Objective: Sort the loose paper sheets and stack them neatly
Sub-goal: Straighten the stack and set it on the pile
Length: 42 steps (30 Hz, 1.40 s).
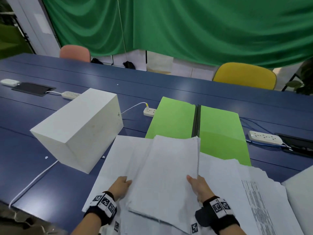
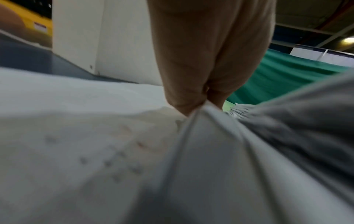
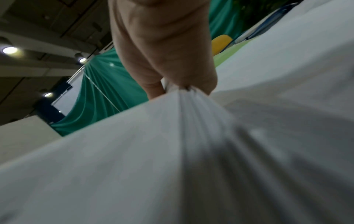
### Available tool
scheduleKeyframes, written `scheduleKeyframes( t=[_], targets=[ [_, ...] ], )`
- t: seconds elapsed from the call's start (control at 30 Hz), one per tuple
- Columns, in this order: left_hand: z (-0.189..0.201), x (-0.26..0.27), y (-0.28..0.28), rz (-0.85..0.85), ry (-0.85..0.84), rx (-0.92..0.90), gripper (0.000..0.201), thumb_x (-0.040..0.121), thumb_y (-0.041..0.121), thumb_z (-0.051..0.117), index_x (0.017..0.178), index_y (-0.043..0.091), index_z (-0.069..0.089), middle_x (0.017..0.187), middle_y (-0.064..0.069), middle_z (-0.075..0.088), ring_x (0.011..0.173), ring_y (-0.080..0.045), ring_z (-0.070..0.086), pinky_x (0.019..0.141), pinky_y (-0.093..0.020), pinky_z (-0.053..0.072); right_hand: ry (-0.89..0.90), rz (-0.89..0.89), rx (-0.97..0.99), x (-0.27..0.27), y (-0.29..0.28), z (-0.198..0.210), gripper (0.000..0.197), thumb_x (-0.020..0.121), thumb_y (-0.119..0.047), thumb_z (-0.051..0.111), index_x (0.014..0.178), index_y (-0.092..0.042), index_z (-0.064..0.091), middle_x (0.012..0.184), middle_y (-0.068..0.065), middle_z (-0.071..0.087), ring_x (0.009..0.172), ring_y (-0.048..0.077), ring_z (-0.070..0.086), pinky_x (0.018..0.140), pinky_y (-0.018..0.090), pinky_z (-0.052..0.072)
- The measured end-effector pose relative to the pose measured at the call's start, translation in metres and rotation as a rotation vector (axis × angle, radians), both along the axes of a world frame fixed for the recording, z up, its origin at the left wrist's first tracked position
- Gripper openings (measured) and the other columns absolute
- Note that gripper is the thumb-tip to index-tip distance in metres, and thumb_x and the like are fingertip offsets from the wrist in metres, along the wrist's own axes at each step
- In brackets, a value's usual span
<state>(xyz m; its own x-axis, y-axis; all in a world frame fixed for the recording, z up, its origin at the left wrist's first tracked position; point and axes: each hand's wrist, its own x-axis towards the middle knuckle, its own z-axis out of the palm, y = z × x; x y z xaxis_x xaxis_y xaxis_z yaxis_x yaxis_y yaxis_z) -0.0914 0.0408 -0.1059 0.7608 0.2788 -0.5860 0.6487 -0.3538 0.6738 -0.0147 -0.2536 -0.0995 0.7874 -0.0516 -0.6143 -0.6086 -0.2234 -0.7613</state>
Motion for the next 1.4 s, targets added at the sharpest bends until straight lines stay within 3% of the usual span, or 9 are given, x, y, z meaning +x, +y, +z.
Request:
scheduleKeyframes(
  t=[0.1,0.33,0.47,0.63,0.77,0.87,0.97,1.3,1.4],
  targets=[
    [0.001,-0.001,-0.015,0.097,-0.011,-0.151,0.030,0.097,0.009,0.043,0.070,0.007,0.055,0.070,-0.008,0.056,0.064,-0.017,0.050,0.062,-0.027,0.042,0.008,0.043,-0.030,0.005,-0.011,-0.006,0.044,0.094,-0.022,0.053,0.130,0.002,0.047,0.125,0.016,0.057,0.116,0.033,0.053,0.101,0.041,0.041],
    [0.007,-0.002,-0.015,0.316,-0.138,-0.450,0.022,0.091,-0.006,0.048,0.110,0.003,0.053,0.087,-0.013,0.065,0.069,-0.022,0.062,0.055,-0.025,0.053,-0.029,0.200,-0.112,0.003,-0.029,-0.010,0.032,0.094,-0.017,0.053,0.121,-0.001,0.056,0.103,0.011,0.062,0.101,0.029,0.060,0.093,0.037,0.048],
    [0.008,-0.002,-0.019,0.322,-0.289,-0.339,0.035,0.086,-0.015,0.045,0.099,0.017,0.048,0.072,-0.014,0.056,0.050,-0.017,0.051,0.041,-0.018,0.043,-0.049,0.172,-0.110,0.002,-0.026,-0.009,0.029,0.093,-0.014,0.054,0.118,0.000,0.057,0.104,0.013,0.062,0.094,0.027,0.058,0.085,0.032,0.046],
    [0.012,0.005,-0.028,0.074,-0.303,0.087,0.007,0.093,0.011,0.051,0.096,0.013,0.057,0.093,0.000,0.057,0.089,-0.017,0.053,0.071,-0.019,0.040,-0.078,0.152,-0.132,0.001,-0.024,-0.014,0.034,0.093,-0.017,0.055,0.122,0.000,0.054,0.118,0.015,0.061,0.108,0.029,0.057,0.096,0.036,0.044],
    [0.021,0.012,-0.041,-0.014,-0.229,0.155,0.042,0.097,0.041,0.036,0.066,0.013,0.039,0.072,-0.004,0.043,0.069,-0.017,0.043,0.062,-0.027,0.033,-0.090,0.157,-0.162,0.000,-0.023,-0.018,0.036,0.092,-0.020,0.055,0.124,-0.002,0.053,0.123,0.016,0.060,0.111,0.031,0.057,0.099,0.038,0.044],
    [0.019,0.012,-0.049,-0.183,-0.140,0.369,0.028,0.097,0.031,0.043,0.085,0.007,0.052,0.114,-0.015,0.046,0.105,-0.027,0.046,0.093,-0.032,0.038,-0.094,0.167,-0.172,-0.001,-0.022,-0.016,0.036,0.093,-0.018,0.054,0.125,-0.001,0.052,0.123,0.017,0.059,0.112,0.031,0.056,0.096,0.036,0.044],
    [0.016,0.009,-0.054,-0.276,-0.176,0.524,0.030,0.099,0.018,0.038,0.125,0.003,0.045,0.150,-0.019,0.014,0.131,-0.031,0.027,0.107,-0.031,0.027,-0.106,0.175,-0.182,-0.002,-0.022,-0.016,0.037,0.093,-0.018,0.054,0.126,-0.001,0.051,0.124,0.016,0.058,0.114,0.032,0.055,0.099,0.038,0.043],
    [0.015,0.005,-0.059,-0.391,-0.181,0.670,0.037,0.100,0.015,0.029,0.134,0.003,0.035,0.156,-0.015,0.001,0.146,-0.025,0.003,0.117,-0.035,0.007,-0.123,0.181,-0.202,-0.005,-0.020,-0.013,0.034,0.093,-0.017,0.053,0.125,-0.004,0.053,0.124,0.014,0.059,0.114,0.030,0.055,0.099,0.036,0.042],
    [0.016,0.004,-0.063,-0.325,-0.303,0.571,0.039,0.098,0.008,0.034,0.136,0.001,0.034,0.151,-0.014,0.024,0.139,-0.024,0.025,0.113,-0.027,0.019,-0.114,0.184,-0.192,-0.006,-0.020,-0.012,0.035,0.092,-0.018,0.054,0.125,-0.005,0.053,0.124,0.014,0.059,0.114,0.030,0.055,0.101,0.039,0.043]
  ],
)
